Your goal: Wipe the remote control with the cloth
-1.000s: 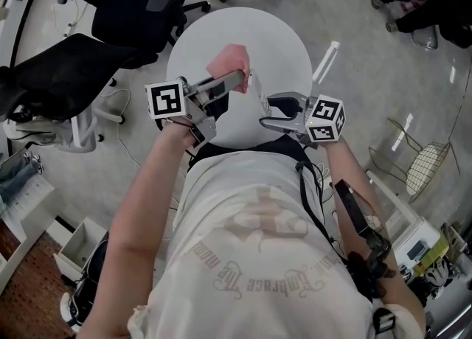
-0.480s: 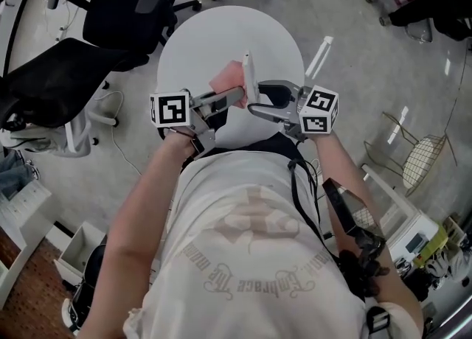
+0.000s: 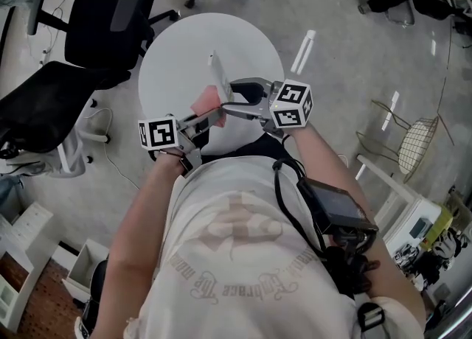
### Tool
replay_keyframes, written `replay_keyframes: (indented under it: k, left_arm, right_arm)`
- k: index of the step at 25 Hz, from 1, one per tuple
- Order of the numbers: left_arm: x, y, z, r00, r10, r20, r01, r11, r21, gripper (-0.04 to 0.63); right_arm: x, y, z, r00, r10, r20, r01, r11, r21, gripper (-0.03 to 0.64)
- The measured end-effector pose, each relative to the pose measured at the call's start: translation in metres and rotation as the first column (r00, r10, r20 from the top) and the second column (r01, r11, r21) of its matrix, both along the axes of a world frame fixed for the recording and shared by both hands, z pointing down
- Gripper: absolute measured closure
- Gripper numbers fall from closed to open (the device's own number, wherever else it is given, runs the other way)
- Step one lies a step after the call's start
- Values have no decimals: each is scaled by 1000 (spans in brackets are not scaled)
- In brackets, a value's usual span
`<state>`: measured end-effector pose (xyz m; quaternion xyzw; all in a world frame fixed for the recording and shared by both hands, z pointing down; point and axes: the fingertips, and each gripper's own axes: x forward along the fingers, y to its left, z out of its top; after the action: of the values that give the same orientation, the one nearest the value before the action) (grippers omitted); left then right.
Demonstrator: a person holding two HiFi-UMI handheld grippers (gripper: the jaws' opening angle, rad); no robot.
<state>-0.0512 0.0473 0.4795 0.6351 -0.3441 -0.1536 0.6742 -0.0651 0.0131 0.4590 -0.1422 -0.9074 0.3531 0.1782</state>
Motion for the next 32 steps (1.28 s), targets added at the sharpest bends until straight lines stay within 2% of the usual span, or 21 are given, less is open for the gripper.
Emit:
replay_keyframes:
  k: [5,9,13,19,22,24,27,32]
  left_arm:
    - [6,10,9,999,-18,29,18,1000,-2,555]
    - [-3,22,15,996,-62,61,64,998,-23,555]
    - [-10,32,16,990,-115,85,118,992,-34,555]
    - [-26,47,21,976,-188,106,195,979,-53,554]
    - [-31,53,21,969,-217,120,225,973,-57,554]
    - [-31,58,20,965,-230,129,238,969,-57,554]
    - [-28,63,17,959,-243,143,253,966,-56,554]
    - [-28,65,15,953,-253,170,263,964,-39,554]
  right_arm:
    - [-3,-8,28,996,7,-91,-8,1000,-7,373]
    - [1,-10,64,972,-8,-233,10,1000,9,373]
    - [17,-15,105,909,-8,-417,40,997,67,373]
    - [28,-30,150,779,52,-624,100,974,205,373]
    - [33,-34,161,725,60,-686,206,932,299,373]
    - [36,-35,163,697,64,-714,289,886,362,373]
    - [40,-35,164,675,66,-735,387,817,428,373]
    - [44,-33,172,650,70,-757,449,768,457,372]
